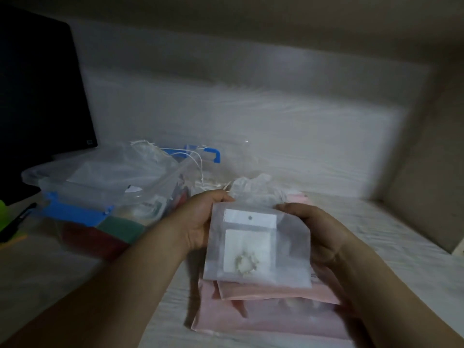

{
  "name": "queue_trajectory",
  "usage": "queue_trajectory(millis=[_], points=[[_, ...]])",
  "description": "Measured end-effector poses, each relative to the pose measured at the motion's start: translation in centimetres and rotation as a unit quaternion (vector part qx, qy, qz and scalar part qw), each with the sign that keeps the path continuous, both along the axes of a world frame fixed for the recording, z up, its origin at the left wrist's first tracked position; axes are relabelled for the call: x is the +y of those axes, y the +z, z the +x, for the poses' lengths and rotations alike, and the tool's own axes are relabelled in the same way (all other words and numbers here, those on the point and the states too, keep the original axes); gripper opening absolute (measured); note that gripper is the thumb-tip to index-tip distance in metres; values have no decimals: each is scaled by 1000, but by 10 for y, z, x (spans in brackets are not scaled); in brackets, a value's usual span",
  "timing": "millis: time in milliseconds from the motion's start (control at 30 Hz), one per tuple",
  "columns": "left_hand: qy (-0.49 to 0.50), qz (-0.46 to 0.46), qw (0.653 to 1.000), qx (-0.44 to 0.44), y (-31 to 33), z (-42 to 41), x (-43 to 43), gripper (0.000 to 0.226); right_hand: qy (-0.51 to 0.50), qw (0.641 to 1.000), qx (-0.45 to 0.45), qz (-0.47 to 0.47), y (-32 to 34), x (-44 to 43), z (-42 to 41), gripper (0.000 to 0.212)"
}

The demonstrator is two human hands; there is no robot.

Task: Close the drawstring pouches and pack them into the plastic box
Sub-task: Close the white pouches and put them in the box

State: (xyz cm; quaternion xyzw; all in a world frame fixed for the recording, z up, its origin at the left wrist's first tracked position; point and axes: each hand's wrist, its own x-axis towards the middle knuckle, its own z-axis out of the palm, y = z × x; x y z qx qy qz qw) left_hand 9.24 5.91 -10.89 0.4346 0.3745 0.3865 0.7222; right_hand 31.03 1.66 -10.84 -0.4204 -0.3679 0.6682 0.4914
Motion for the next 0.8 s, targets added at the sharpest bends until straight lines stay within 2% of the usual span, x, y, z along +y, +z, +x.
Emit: queue_trajectory(millis=[100,233,367,467,600,800], points=[[50,57,997,-10,-4,3,2,17,-2,998,-56,29,-6,2,0,31],[68,128,989,41,-15,5,10,18,-52,996,-42,61,-7,5,-1,34],[35,146,986,69,-22,7,14,25,-107,985,-85,110,-6,15,-5,32],[62,149,986,50,-22,7,15,21,-109,987,-46,105,-9,14,-6,47],[76,125,989,9,-22,6,13,19,-58,996,19,64,-11,3,-6,31],[70,111,991,0,-22,6,15,21,-90,991,35,96,-14,3,-6,35]])
